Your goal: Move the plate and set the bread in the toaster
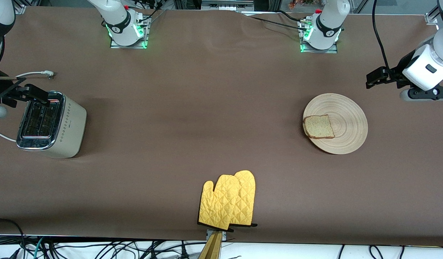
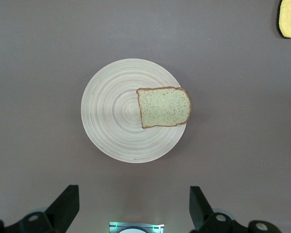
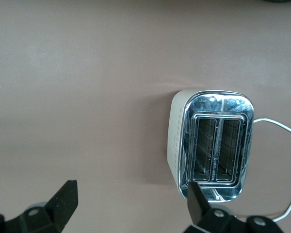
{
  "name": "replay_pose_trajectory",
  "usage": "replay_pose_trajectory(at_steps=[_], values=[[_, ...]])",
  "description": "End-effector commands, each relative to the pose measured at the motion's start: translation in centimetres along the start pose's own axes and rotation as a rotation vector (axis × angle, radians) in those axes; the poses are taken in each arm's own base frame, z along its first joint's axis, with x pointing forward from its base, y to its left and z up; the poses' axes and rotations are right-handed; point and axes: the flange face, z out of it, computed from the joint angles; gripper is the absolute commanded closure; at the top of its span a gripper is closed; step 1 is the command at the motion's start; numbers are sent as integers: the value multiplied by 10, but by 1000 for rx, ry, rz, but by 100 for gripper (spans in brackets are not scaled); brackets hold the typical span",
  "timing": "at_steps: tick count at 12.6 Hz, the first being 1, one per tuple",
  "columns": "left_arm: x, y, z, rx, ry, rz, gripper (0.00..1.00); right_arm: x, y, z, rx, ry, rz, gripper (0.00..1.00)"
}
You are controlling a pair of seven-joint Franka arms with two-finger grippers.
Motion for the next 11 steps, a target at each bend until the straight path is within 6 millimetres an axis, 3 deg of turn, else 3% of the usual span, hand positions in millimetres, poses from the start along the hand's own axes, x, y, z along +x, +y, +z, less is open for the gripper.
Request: replay_pose_trajectory(at_steps=[1,2,5,9,11], values=[[-1,-4,0,-21,-6,-9,0,2,1,-5,-3,2,4,0],[4,-9,5,-23,-9,-7,0,1,1,-5,-3,1,4,0],[23,-49,33,-51,6,-17,0,1,2,-4,-3,1,6,0],[42,-133,93,-189,-20,47,0,2,2,-5,-3,2,6,0],[41,-175,131,-204,27,110,0,1,2,-6,-3,4,6,0]])
